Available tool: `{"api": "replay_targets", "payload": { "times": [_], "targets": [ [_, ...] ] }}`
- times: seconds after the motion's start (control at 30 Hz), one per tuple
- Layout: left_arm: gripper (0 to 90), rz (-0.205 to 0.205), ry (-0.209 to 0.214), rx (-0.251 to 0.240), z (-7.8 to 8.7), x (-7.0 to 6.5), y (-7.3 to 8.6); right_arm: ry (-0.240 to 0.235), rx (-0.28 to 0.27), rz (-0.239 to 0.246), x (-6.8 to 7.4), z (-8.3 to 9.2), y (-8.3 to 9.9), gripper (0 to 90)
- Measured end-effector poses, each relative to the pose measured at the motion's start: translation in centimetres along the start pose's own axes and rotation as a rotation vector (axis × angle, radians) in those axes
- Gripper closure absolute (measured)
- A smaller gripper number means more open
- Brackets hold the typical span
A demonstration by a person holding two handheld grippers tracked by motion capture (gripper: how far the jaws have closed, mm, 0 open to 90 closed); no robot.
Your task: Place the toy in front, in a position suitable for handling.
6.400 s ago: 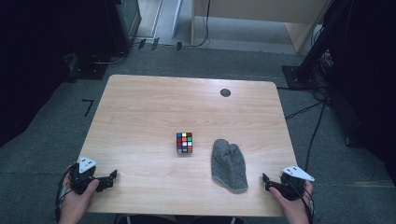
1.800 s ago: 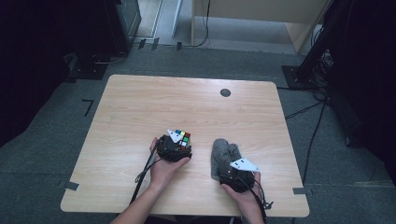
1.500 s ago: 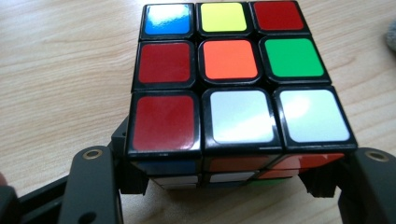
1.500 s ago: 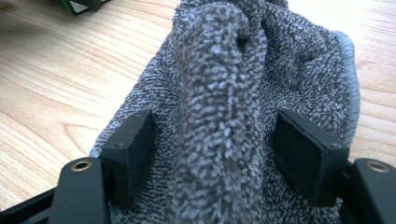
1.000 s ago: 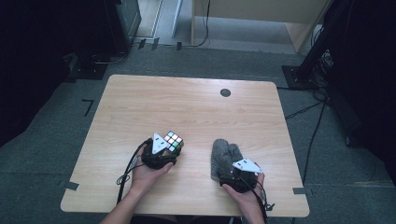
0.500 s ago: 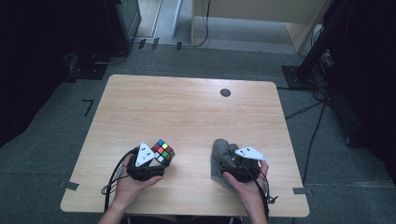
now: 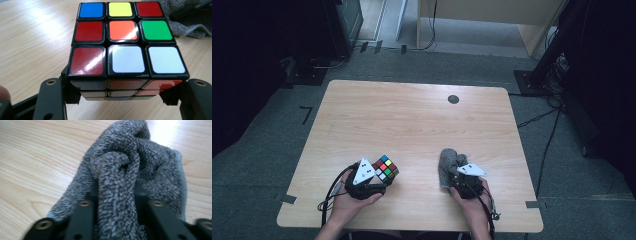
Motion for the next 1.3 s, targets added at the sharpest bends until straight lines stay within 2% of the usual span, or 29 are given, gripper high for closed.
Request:
{"api": "replay_targets", "payload": {
  "times": [0.07,0.17,0.23,0.3,0.43,0.57,0.67,0.73,0.77,0.87,0.93,0.97,1.0,1.03,1.07,1.2,1.23,1.3],
  "targets": [
    [34.2,-0.009,0.000,0.004,0.0,-0.1,0.1,-0.003,-0.010,0.002,0.1,0.1,-0.1,77.0],
    [34.3,-0.028,0.021,0.017,-0.4,-0.7,0.2,-0.039,-0.077,0.010,0.8,1.1,-1.2,78.5],
    [34.3,-0.047,0.026,0.018,-0.6,-1.3,0.1,-0.090,-0.110,-0.011,1.7,2.1,-2.1,78.4],
    [34.3,-0.066,0.031,0.018,-0.7,-1.8,0.0,-0.170,-0.156,-0.052,2.9,3.3,-3.2,78.3],
    [34.3,-0.097,0.042,0.010,-0.7,-2.7,-0.4,-0.257,-0.232,-0.038,5.5,5.8,-5.1,78.1],
    [34.3,-0.132,0.034,0.021,-1.0,-3.1,-0.3,-0.383,-0.288,-0.071,8.0,7.9,-6.6,77.8],
    [34.3,-0.161,0.028,0.025,-1.2,-3.5,-0.3,-0.436,-0.281,-0.024,10.2,8.7,-7.0,77.7],
    [34.3,-0.188,-0.004,0.027,-1.3,-3.7,-0.5,-0.456,-0.262,0.014,11.6,8.8,-7.0,77.7],
    [34.2,-0.198,-0.019,0.027,-1.4,-3.9,-0.6,-0.460,-0.246,0.042,12.2,8.7,-6.9,77.7],
    [34.2,-0.206,-0.007,0.018,-1.5,-4.8,-1.0,-0.442,-0.221,0.118,13.8,8.1,-6.5,77.8],
    [34.2,-0.237,-0.008,0.016,-1.5,-5.5,-1.4,-0.431,-0.209,0.153,14.6,7.8,-6.2,77.5],
    [34.3,-0.237,-0.008,0.016,-1.5,-5.5,-1.4,-0.431,-0.209,0.153,14.6,7.8,-6.2,77.5],
    [34.3,-0.260,-0.017,0.019,-1.5,-5.8,-1.5,-0.428,-0.212,0.173,15.0,7.7,-6.1,77.1],
    [34.3,-0.286,-0.037,0.017,-1.5,-6.1,-1.6,-0.397,-0.230,0.225,15.5,7.7,-6.0,75.9],
    [34.4,-0.285,-0.035,0.013,-1.4,-6.1,-1.6,-0.376,-0.238,0.244,15.5,7.7,-6.1,75.5],
    [34.4,-0.290,-0.035,0.020,-1.3,-5.8,-1.4,-0.345,-0.251,0.232,14.7,7.5,-6.3,74.8],
    [34.4,-0.280,-0.036,0.015,-1.4,-5.6,-1.3,-0.330,-0.243,0.200,14.0,7.3,-6.3,75.3],
    [34.4,-0.274,-0.036,0.010,-1.2,-5.3,-1.3,-0.314,-0.238,0.196,13.4,7.3,-6.2,77.0]
  ]
}}
Point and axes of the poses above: each handheld gripper's, and its own axes: z roughly backward along the jaws, y roughly out of its underside, x roughly to its left, the point moved 8 cm from there along -z, roughly forward along the jaws, and after that the axes turned 1 degree about y, right-handed, at the moved point
